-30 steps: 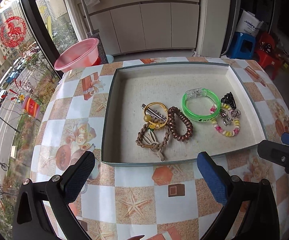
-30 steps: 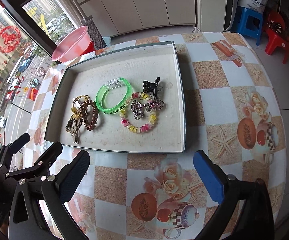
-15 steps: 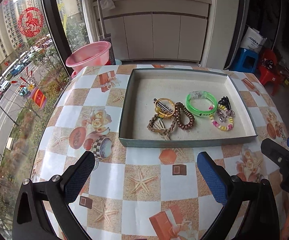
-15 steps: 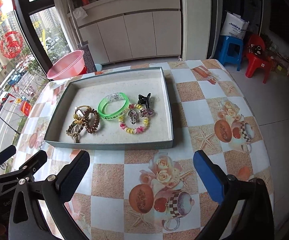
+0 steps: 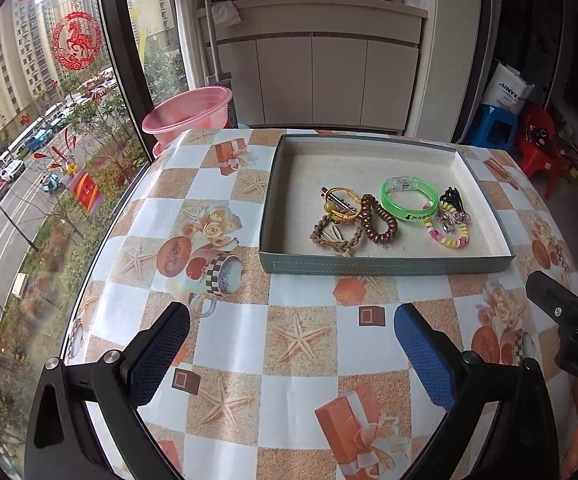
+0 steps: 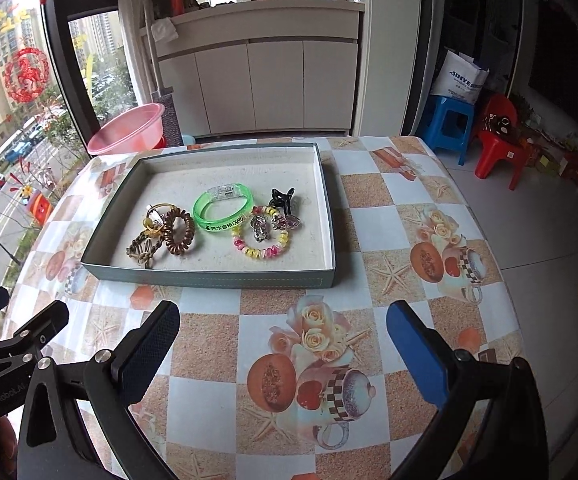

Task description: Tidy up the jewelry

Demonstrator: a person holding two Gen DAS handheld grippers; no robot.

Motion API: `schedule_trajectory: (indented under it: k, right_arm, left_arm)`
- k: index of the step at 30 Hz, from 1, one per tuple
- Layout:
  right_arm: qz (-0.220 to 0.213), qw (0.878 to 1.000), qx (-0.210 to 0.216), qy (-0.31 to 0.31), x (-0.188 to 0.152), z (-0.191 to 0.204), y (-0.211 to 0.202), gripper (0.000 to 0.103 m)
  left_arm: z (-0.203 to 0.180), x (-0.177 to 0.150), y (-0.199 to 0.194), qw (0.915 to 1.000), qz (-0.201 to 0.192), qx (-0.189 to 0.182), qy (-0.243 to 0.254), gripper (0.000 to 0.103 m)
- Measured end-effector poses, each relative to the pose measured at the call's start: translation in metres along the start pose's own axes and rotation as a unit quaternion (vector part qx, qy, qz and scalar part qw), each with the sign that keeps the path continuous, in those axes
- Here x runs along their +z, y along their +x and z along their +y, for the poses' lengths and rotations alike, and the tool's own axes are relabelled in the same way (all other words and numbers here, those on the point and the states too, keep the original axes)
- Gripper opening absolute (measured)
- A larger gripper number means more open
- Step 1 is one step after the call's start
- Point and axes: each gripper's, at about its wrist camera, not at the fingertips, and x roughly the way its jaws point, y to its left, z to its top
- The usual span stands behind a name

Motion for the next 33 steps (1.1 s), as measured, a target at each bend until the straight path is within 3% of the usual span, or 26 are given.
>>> schedule_trajectory:
  k: [33]
  right_arm:
    - [-0.005, 1.0, 0.001, 0.0, -0.0006, 0.0081, -0.0058, 0.103]
  left_arm:
    - [0.0033, -0.0086, 0.0009, 1.0, 0.002, -0.003, 0.001, 0.103]
